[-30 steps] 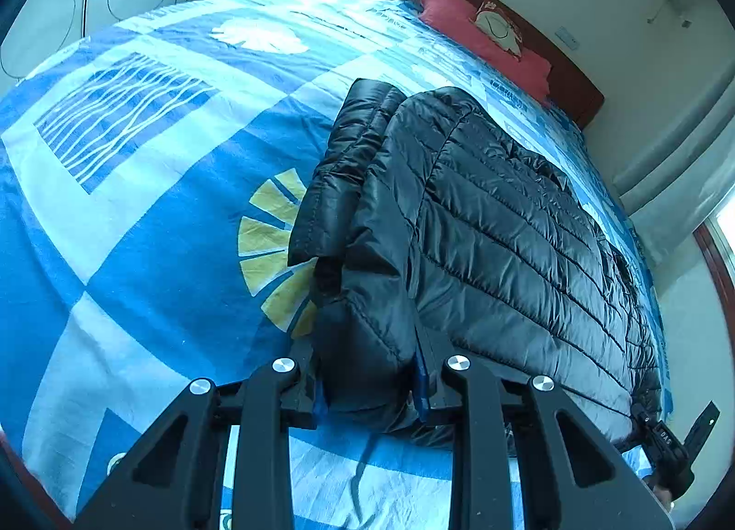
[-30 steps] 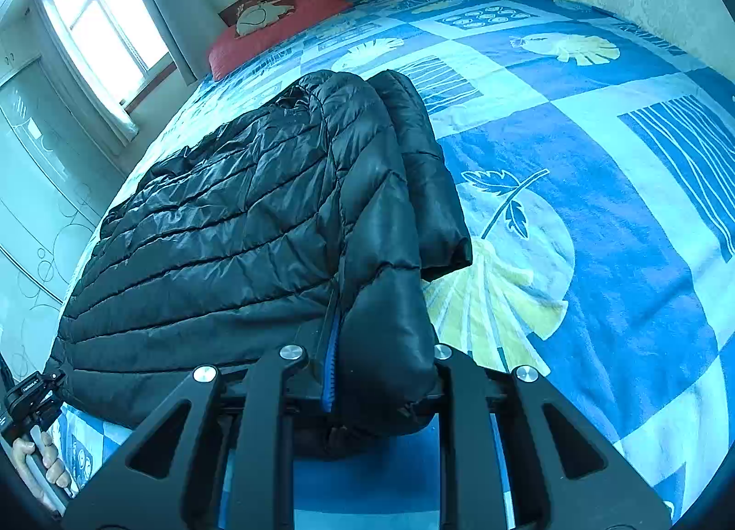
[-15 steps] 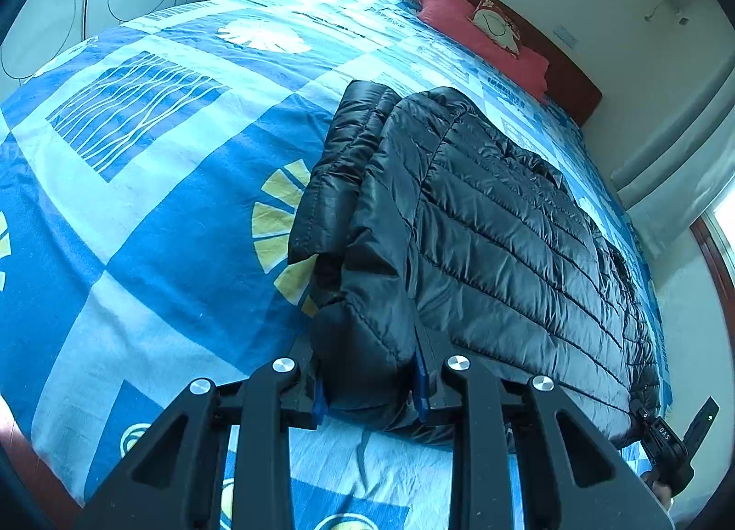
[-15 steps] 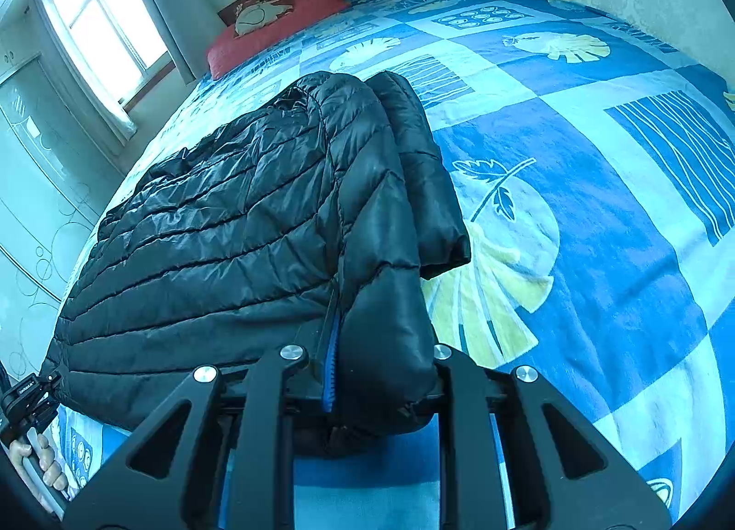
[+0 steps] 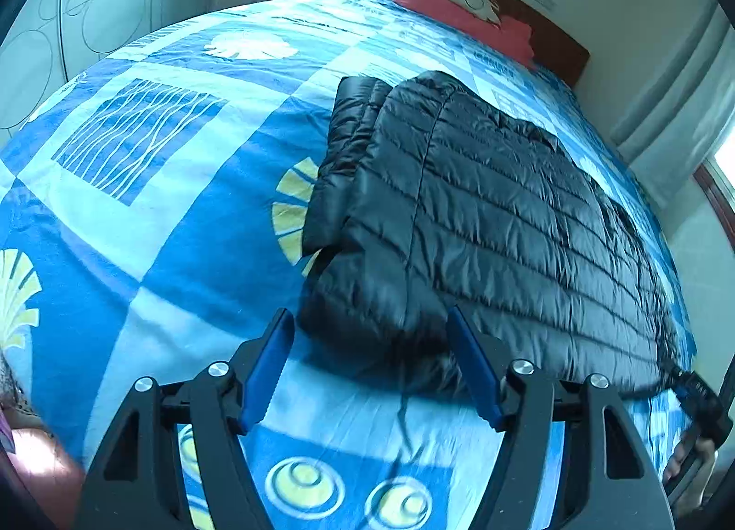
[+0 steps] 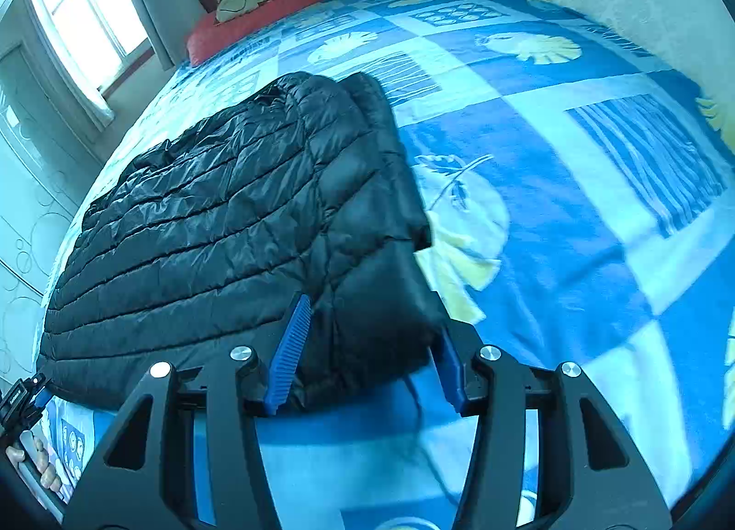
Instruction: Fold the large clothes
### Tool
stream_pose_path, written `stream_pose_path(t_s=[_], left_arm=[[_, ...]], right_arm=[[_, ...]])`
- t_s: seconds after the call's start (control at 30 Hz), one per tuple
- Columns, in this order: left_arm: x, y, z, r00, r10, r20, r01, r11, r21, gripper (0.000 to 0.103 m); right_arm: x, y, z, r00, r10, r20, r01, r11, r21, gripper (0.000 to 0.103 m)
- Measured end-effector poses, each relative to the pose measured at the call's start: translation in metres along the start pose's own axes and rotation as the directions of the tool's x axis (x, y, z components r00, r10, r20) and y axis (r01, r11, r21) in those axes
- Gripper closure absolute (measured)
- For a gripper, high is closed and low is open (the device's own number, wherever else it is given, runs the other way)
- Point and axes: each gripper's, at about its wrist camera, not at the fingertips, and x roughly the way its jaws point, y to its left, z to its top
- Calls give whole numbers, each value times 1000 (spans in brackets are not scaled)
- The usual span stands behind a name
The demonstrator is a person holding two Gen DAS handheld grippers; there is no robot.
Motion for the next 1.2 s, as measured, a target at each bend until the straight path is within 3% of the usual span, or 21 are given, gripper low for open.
stream_pose_path(t_s=[0.17, 0.23, 0.3, 0.43, 0.57, 0.77, 1.0, 1.13, 1.2], left_arm=[[-20, 10, 1, 1000, -5, -23, 5, 1000, 26, 34], [-27, 11, 5, 1000, -1, -14, 2, 999, 47, 34], [-30, 10, 13, 1000, 4, -10, -3, 998, 59, 34], [-20, 11, 32, 1000, 30, -7, -30, 998, 48, 34], [-8, 3, 52, 1000, 18, -17, -17, 998, 58, 34], [13, -11, 75, 1000, 4, -29, -1, 996, 91, 34], [47, -10, 93, 997, 2, -83, 5, 996, 87, 34], [62, -13, 102, 994, 8, -108, 4, 993, 115, 33], [68, -14, 107, 993, 14, -116, 1, 992, 126, 28]], right_arm=[[-33, 3, 5, 993, -93, 65, 96, 995, -42, 52], [-45, 13, 11, 991, -92, 98, 99, 992, -73, 55], [-44, 27, 16, 994, -55, 90, 64, 993, -102, 65], [-9, 72, 21, 999, 36, 1, -35, 983, -182, 75], [28, 131, 28, 992, 108, -60, -120, 957, -264, 75], [57, 198, 49, 980, 187, -69, -200, 924, -326, 75], [111, 224, 35, 987, 103, -127, -143, 919, -368, 73], [114, 224, 27, 990, 92, -104, -125, 915, -383, 73], [115, 225, 24, 991, 89, -102, -122, 914, -388, 73]])
